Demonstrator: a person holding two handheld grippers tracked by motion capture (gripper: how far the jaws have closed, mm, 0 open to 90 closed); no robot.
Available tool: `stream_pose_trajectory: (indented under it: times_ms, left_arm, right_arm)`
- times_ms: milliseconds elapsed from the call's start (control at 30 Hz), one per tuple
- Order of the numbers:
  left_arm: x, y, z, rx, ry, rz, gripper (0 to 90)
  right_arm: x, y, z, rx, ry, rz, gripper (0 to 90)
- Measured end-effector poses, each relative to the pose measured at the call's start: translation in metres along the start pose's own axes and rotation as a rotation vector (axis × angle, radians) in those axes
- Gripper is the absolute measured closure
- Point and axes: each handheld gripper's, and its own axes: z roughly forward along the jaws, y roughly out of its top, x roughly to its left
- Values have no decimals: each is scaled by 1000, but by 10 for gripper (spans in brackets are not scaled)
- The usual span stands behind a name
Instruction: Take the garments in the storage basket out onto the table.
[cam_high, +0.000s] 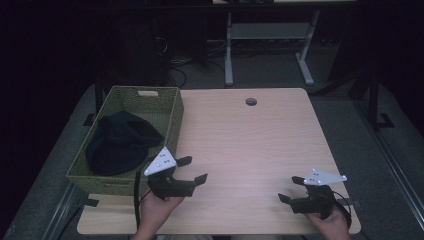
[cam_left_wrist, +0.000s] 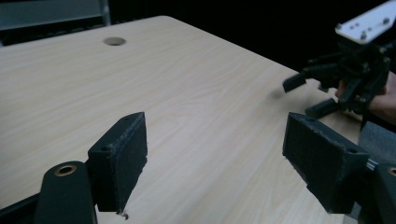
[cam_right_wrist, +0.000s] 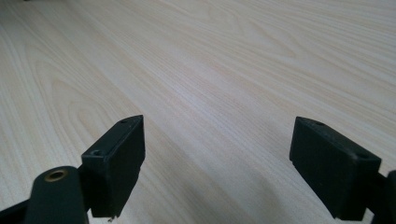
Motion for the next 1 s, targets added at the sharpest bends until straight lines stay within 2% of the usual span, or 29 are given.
stream_pose_trajectory:
  times_ms: [300, 667, 1000]
  left_arm:
    - [28, 13, -33, -16, 57, -31, 217]
    - [43, 20, -50, -4, 95, -21, 217]
    - [75, 33, -78, 1, 148, -32, 221]
  right_arm:
    - [0, 0, 1, 2, -1, -2, 178]
    - [0, 1, 0, 1, -1, 2, 172]
    - [-1, 1, -1, -7, -2, 13, 170]
